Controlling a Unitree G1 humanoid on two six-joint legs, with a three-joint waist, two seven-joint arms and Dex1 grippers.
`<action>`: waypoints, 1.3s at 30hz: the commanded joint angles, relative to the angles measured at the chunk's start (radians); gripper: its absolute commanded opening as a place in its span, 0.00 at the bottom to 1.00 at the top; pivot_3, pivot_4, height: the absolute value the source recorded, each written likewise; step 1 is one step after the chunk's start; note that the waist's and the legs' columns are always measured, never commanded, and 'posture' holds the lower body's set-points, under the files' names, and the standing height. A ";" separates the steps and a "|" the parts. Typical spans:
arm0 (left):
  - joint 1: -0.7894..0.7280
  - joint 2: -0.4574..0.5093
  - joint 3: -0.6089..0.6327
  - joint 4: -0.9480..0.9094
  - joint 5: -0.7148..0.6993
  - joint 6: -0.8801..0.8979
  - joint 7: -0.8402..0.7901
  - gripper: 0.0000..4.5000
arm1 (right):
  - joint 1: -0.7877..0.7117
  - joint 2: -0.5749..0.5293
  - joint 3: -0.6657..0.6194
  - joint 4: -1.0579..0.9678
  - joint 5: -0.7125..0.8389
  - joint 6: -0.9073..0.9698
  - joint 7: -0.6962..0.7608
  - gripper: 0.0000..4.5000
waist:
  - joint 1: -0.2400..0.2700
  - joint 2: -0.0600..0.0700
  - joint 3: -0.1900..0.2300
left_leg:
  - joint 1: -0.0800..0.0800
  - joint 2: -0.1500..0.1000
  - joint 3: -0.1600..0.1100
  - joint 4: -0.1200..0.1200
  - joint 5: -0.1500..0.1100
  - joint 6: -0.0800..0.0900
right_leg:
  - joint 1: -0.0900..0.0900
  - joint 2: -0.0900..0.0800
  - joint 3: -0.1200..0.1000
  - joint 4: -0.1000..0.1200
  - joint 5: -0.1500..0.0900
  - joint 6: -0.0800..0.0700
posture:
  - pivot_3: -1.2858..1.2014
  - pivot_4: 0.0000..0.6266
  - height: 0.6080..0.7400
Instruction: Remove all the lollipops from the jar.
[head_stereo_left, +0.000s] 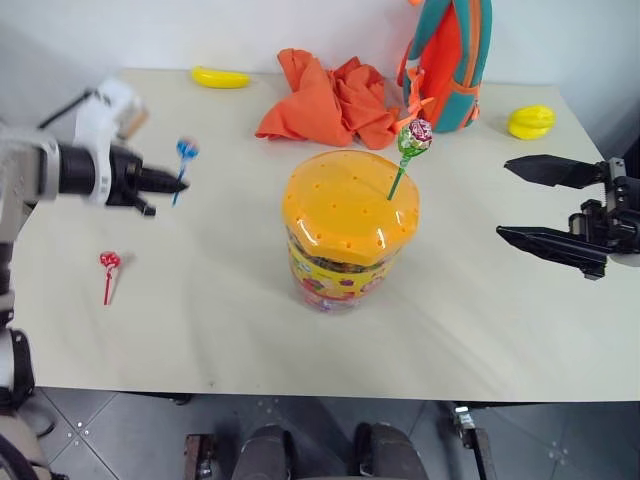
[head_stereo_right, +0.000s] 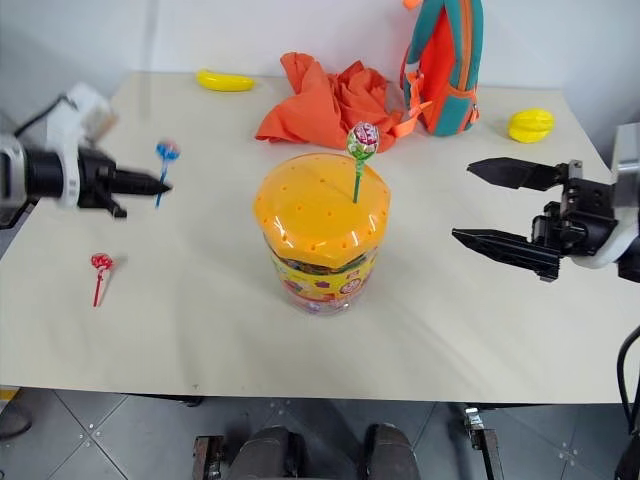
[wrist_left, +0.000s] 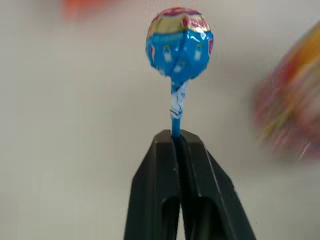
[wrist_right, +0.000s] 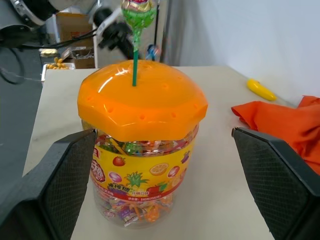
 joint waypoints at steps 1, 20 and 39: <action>0.068 0.060 -0.051 -0.074 0.043 0.070 0.038 0.01 | -0.042 0.008 0.014 0.019 -0.008 -0.029 0.019 1.00 | -0.001 -0.001 0.000 | 0.000 0.000 0.000 0.000 0.000 0.000 | 0.000 0.000 0.000 0.000 0.000 0.000 | 0.52 0.24 1.00; 0.101 0.087 -0.023 -0.141 -0.037 0.202 0.042 0.85 | -0.068 0.013 0.034 0.042 -0.055 -0.047 0.016 1.00 | -0.002 -0.001 0.000 | 0.000 0.000 0.001 0.000 -0.001 -0.001 | -0.001 0.000 0.001 0.000 0.000 0.000 | 0.52 0.24 1.00; 0.206 -0.221 0.537 -0.078 -0.340 -0.570 -0.364 1.00 | -0.163 0.048 0.135 -0.099 -0.057 0.135 -0.186 1.00 | -0.008 0.000 0.000 | -0.001 0.001 0.003 0.002 -0.001 -0.001 | -0.003 0.001 0.001 0.001 0.000 0.000 | 0.52 0.24 1.00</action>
